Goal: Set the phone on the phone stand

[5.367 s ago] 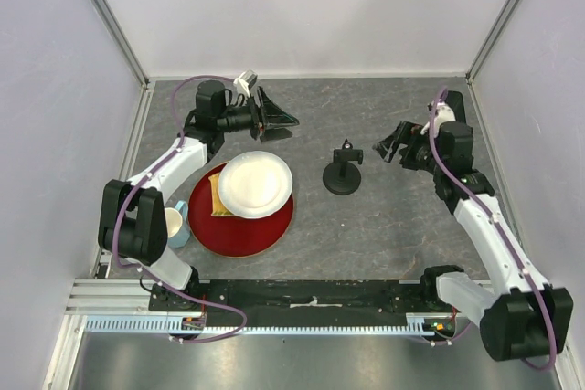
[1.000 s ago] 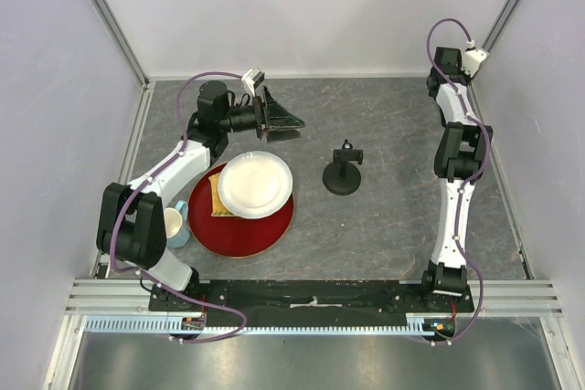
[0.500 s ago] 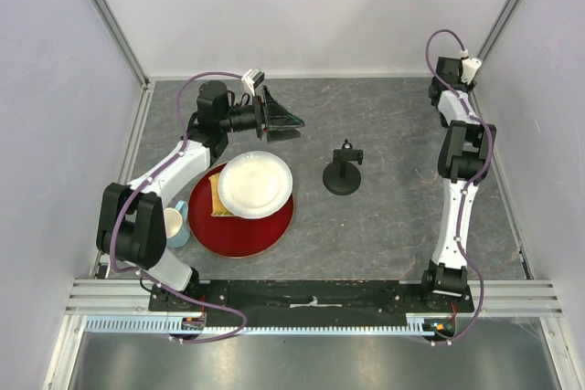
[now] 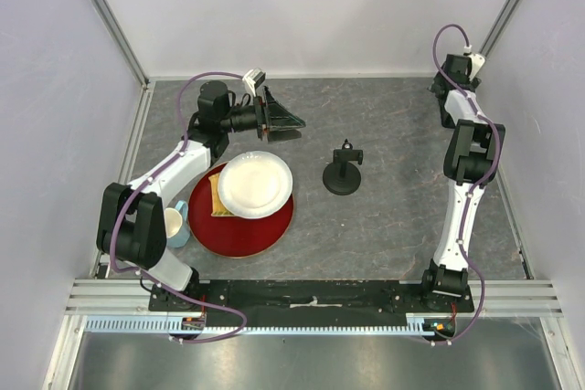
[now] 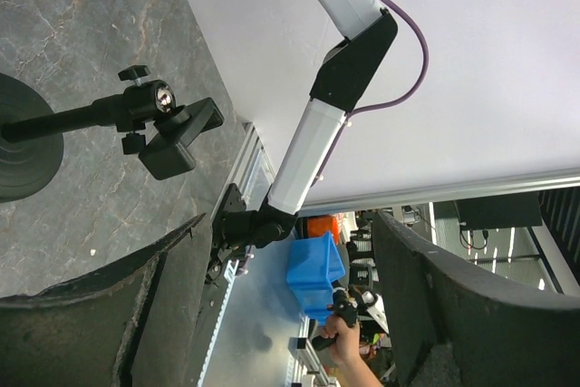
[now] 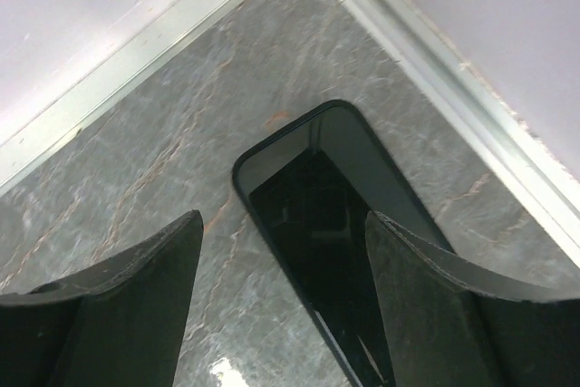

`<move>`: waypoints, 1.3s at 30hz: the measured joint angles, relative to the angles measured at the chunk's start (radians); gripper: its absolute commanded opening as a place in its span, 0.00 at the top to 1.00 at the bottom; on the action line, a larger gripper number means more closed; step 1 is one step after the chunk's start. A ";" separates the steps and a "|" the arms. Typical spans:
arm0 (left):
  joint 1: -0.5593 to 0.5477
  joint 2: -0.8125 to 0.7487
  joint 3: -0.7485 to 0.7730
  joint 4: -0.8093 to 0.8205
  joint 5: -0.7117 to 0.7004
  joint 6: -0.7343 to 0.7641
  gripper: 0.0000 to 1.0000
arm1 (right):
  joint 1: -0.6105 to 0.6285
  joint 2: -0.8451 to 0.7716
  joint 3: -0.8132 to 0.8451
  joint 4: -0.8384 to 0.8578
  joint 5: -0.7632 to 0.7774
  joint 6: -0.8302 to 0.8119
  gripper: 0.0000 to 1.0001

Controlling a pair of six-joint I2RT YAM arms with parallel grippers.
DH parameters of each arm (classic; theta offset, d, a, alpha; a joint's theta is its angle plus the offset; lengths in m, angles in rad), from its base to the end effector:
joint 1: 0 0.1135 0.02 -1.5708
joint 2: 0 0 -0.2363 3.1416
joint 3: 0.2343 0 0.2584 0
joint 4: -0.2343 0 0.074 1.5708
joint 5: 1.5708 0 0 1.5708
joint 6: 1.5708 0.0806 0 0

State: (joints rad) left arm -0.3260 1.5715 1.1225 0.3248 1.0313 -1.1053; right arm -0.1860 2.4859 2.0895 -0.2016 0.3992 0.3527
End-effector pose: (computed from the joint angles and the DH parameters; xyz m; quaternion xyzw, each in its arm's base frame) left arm 0.3446 -0.1895 0.2805 0.0542 0.7272 -0.6567 0.1920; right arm 0.5690 -0.1389 0.1324 0.3199 0.8106 -0.1365 0.4712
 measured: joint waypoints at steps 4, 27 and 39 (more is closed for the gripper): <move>-0.004 0.000 0.000 0.000 0.000 0.000 0.23 | 0.003 -0.003 -0.010 -0.009 -0.073 -0.001 0.17; -0.006 0.000 0.000 0.000 0.000 0.000 0.23 | 0.008 -0.039 -0.072 -0.054 -0.219 0.022 0.18; -0.007 0.000 0.000 0.000 0.000 0.000 0.23 | 0.016 -0.082 -0.159 0.006 -0.261 0.048 0.18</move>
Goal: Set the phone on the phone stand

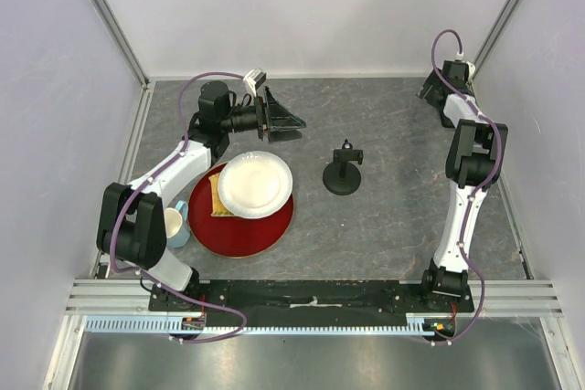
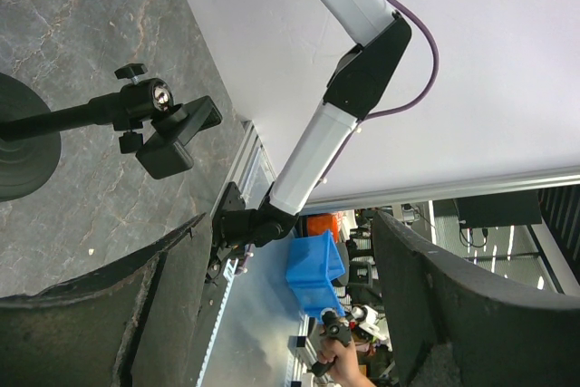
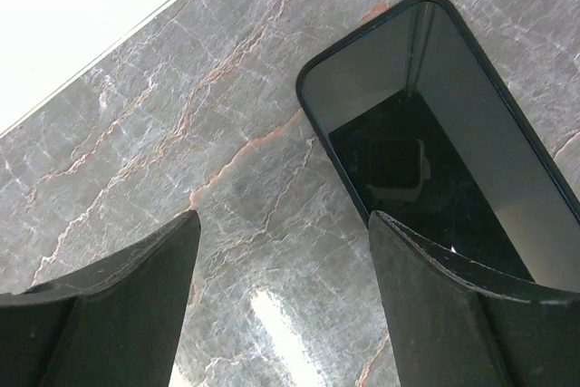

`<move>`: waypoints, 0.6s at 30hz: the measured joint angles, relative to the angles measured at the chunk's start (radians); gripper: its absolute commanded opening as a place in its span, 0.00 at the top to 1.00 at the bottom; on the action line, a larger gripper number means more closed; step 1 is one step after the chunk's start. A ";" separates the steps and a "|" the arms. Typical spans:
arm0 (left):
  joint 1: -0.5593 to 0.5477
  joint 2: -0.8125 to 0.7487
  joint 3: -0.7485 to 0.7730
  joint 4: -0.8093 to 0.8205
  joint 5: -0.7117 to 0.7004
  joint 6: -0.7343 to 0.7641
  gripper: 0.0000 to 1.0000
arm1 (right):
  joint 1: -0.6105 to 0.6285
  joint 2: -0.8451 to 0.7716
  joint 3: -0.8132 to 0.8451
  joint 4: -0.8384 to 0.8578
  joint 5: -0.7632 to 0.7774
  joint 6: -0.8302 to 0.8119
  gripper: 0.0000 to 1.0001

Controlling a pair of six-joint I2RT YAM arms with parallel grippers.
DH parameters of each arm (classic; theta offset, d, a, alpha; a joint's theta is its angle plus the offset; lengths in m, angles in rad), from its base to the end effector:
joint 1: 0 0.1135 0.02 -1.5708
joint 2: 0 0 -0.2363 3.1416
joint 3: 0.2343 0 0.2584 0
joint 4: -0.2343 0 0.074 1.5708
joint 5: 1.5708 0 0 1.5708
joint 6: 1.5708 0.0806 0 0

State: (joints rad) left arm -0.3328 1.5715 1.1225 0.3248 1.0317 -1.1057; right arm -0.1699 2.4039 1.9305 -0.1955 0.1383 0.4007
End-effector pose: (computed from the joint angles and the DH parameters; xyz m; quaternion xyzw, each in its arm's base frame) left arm 0.3433 -0.1918 0.2805 0.0566 0.7270 -0.6575 0.1895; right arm 0.5566 -0.1068 0.1158 0.2816 0.8531 -0.0117 0.4390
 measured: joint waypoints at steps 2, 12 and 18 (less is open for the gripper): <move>0.000 0.000 0.000 0.000 0.000 0.000 0.23 | 0.000 -0.010 -0.016 0.010 -0.013 0.010 0.18; 0.000 0.000 0.000 0.000 0.000 0.000 0.23 | 0.011 -0.075 -0.133 0.076 -0.105 0.096 0.19; 0.000 -0.001 0.000 0.000 0.000 0.000 0.23 | 0.076 -0.166 -0.269 0.114 -0.167 0.166 0.18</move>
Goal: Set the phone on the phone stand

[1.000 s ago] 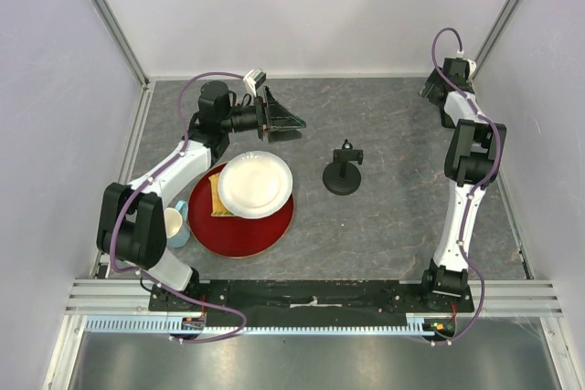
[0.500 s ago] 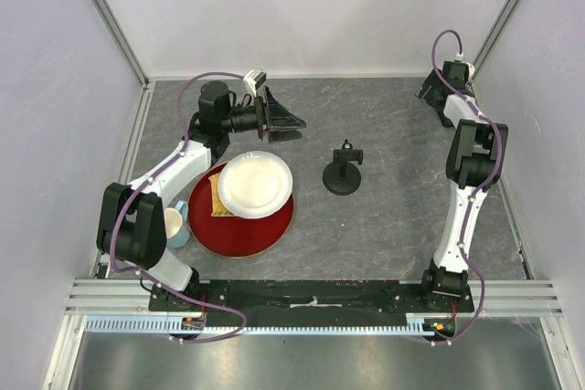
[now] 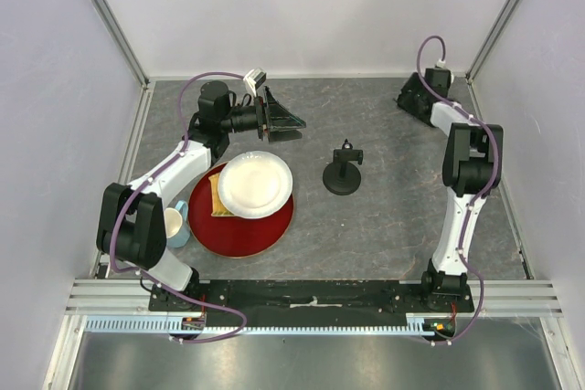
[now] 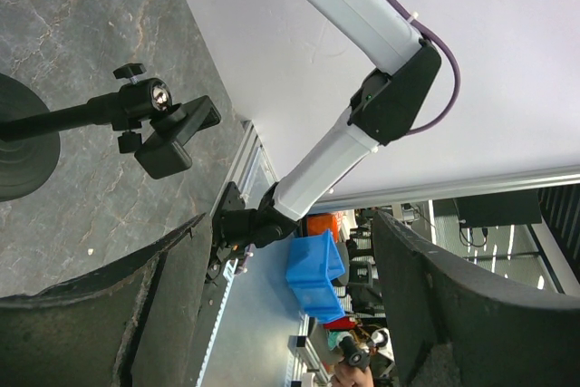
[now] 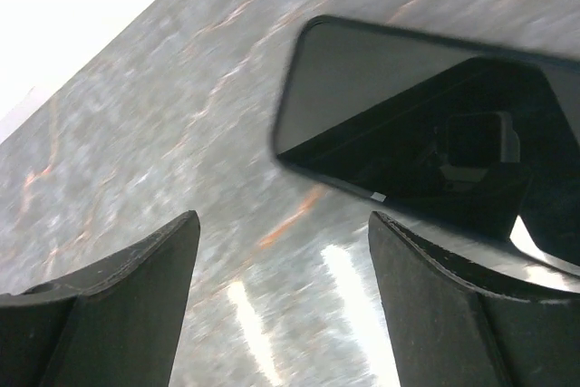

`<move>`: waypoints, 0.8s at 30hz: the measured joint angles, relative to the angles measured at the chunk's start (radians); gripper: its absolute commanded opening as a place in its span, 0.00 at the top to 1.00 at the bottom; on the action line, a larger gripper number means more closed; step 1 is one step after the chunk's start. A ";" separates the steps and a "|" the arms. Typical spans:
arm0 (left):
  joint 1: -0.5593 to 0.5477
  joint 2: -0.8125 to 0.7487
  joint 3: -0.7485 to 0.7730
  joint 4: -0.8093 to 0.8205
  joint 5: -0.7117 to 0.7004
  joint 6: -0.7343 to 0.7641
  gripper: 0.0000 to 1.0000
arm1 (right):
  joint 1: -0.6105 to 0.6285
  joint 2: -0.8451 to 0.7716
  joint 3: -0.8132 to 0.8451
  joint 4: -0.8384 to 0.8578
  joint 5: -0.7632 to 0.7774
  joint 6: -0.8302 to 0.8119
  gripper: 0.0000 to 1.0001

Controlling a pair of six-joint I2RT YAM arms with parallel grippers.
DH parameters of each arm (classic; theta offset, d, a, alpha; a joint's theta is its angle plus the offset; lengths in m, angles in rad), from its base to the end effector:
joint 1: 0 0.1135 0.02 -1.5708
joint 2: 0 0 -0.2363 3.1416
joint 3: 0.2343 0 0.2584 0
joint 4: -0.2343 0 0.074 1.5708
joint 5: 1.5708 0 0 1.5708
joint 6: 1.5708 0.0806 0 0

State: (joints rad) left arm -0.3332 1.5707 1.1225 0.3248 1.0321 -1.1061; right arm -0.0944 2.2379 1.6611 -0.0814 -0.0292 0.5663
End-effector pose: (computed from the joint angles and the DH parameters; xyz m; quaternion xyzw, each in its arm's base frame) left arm 0.3430 -0.1919 0.2808 0.0570 0.7269 -0.6577 0.1894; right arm 0.5297 -0.0478 0.1178 0.2851 0.8511 0.1157 0.4253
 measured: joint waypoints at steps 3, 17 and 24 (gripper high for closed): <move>0.000 -0.003 0.000 0.000 0.000 0.000 0.23 | 0.044 -0.034 -0.032 0.023 -0.008 0.011 0.16; 0.000 -0.011 0.000 0.002 0.001 0.000 0.23 | -0.016 0.079 0.209 0.171 0.022 -0.081 0.10; 0.000 -0.011 0.000 0.008 0.001 -0.001 0.23 | -0.059 0.176 0.276 0.151 0.053 -0.084 0.09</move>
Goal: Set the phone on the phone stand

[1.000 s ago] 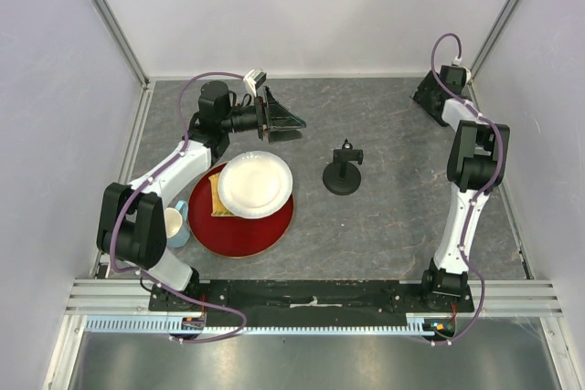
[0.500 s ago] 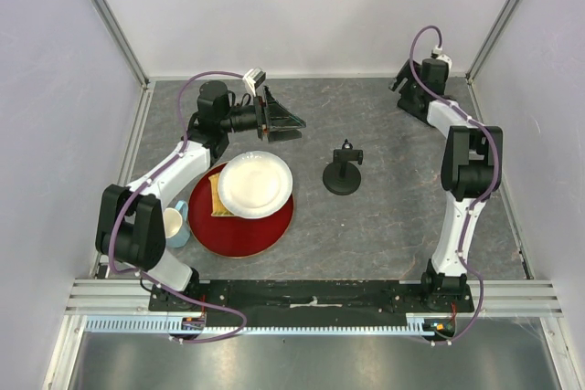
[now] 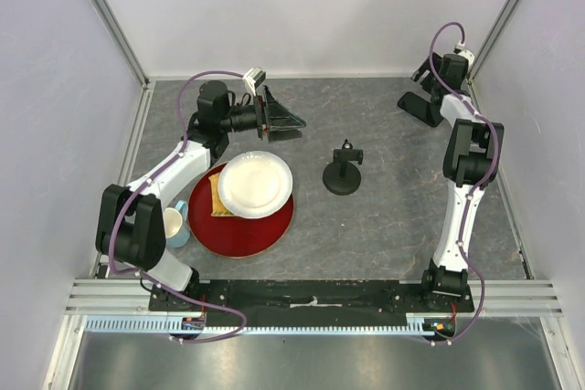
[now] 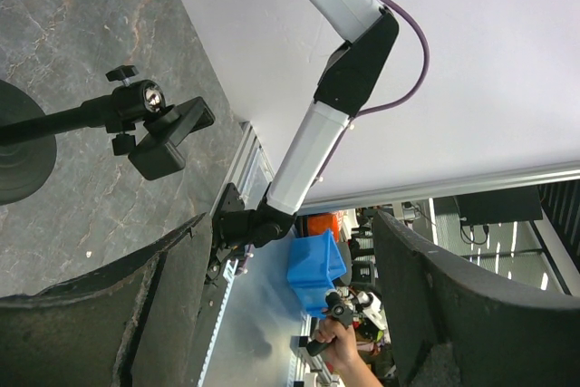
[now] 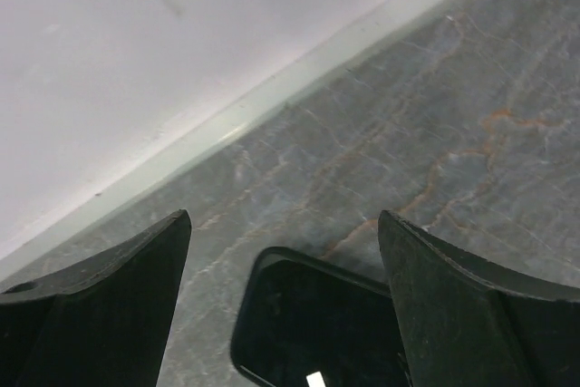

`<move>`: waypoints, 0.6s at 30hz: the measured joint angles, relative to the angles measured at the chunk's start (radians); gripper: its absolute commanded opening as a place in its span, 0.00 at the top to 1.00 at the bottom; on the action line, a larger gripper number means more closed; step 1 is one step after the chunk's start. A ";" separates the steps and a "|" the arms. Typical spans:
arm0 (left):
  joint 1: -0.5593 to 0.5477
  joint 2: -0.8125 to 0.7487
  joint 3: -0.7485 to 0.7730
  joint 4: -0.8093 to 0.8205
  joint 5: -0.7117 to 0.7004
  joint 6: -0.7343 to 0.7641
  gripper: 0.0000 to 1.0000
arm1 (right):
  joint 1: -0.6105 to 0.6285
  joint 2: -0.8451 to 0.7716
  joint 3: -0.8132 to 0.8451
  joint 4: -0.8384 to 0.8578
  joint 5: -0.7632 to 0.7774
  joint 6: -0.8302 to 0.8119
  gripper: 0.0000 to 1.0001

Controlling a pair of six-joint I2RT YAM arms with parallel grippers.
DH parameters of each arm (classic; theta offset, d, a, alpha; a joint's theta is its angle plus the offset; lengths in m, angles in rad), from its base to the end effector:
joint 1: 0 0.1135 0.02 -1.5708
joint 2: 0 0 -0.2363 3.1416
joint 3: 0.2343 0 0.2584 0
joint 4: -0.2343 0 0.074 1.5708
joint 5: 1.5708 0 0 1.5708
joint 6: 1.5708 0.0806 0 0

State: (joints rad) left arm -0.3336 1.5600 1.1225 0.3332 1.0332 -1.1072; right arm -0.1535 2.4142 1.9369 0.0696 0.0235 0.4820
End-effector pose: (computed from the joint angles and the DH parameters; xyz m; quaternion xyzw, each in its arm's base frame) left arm 0.3413 -0.1915 0.2856 0.0625 0.7230 -0.6597 0.1953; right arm 0.5820 -0.0920 0.1472 0.2672 0.7917 0.0801 0.5435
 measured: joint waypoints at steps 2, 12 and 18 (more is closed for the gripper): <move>-0.001 0.000 0.000 0.001 0.000 0.000 0.23 | -0.005 0.011 0.000 -0.014 0.013 0.000 0.09; -0.011 0.000 0.000 0.006 0.001 -0.001 0.23 | -0.057 0.023 0.002 -0.110 -0.008 -0.023 0.09; -0.011 0.000 0.000 0.006 0.001 -0.003 0.23 | -0.081 0.023 0.001 -0.164 -0.066 -0.025 0.09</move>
State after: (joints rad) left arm -0.3447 1.5604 1.1221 0.3393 1.0340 -1.1103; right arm -0.2344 2.4367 1.9381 -0.0940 -0.0422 0.4568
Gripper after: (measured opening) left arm 0.776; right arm 0.913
